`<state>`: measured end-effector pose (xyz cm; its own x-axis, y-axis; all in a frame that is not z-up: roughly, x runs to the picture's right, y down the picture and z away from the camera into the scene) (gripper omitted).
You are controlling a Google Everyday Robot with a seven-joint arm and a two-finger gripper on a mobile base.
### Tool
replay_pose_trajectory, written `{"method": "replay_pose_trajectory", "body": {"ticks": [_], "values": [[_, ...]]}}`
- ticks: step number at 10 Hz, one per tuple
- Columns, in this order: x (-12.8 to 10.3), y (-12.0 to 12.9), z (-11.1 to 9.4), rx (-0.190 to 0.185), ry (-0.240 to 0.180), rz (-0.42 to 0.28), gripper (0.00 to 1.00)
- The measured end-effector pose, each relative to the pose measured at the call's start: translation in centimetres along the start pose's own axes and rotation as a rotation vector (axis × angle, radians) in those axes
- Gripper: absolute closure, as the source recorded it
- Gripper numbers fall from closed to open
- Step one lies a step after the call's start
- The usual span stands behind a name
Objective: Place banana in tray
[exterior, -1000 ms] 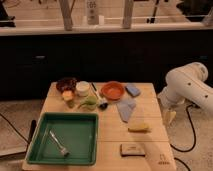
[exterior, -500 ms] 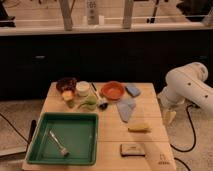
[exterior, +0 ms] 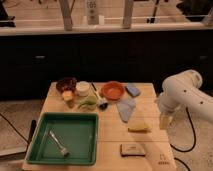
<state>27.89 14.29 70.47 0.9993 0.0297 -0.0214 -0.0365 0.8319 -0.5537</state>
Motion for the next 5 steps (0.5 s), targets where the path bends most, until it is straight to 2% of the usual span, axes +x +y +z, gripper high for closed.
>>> {"method": "replay_pose_trajectory", "body": {"ticks": [3, 5], "values": [[-0.4, 1.0, 1.4, -0.016, -0.015, -0.022, 0.2], [-0.9, 1.4, 3.6, -0.029, -0.027, -0.038, 0.2]]}}
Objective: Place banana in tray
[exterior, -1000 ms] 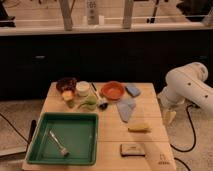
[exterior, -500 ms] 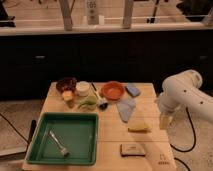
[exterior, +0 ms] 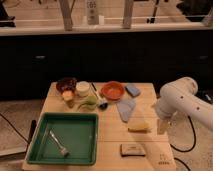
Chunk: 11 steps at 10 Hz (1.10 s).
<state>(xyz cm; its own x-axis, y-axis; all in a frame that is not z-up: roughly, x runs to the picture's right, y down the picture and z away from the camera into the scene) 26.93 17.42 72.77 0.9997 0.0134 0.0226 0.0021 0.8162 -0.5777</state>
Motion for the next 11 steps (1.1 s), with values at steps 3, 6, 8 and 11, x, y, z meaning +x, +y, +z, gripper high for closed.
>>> {"method": "replay_pose_trajectory", "body": {"ticks": [3, 6, 8, 11], "values": [[-0.3, 0.6, 1.7, -0.021, -0.015, -0.018, 0.2], [-0.7, 1.2, 4.0, -0.046, -0.031, -0.028, 0.2], [-1.1, 1.6, 5.2, -0.058, -0.041, -0.038, 0.2], [-1.1, 2.3, 6.2, -0.079, -0.061, -0.03, 0.2]]}}
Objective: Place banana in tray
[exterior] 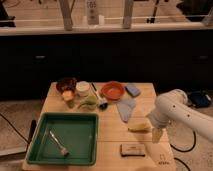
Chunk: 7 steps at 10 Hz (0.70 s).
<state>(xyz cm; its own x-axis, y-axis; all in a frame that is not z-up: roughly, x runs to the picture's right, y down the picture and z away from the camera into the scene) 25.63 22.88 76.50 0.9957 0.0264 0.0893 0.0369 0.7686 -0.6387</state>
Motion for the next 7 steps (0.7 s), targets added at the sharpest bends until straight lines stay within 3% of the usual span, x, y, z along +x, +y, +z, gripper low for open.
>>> {"method": "replay_pose_trajectory", "body": {"ticks": [7], "values": [[0.5, 0.1, 2.0, -0.022, -0.03, 0.015, 0.2]]}}
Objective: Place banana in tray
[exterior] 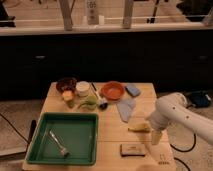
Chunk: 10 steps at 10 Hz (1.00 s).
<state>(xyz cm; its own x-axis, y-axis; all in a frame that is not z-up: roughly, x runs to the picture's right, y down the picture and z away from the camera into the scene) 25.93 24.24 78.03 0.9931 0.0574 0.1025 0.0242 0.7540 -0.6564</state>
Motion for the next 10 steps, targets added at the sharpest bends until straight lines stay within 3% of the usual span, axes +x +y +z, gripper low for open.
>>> {"method": "replay_pose_trajectory", "body": {"ticks": [10], "values": [[0.5, -0.3, 1.6, -0.012, -0.021, 0.01, 0.2]]}}
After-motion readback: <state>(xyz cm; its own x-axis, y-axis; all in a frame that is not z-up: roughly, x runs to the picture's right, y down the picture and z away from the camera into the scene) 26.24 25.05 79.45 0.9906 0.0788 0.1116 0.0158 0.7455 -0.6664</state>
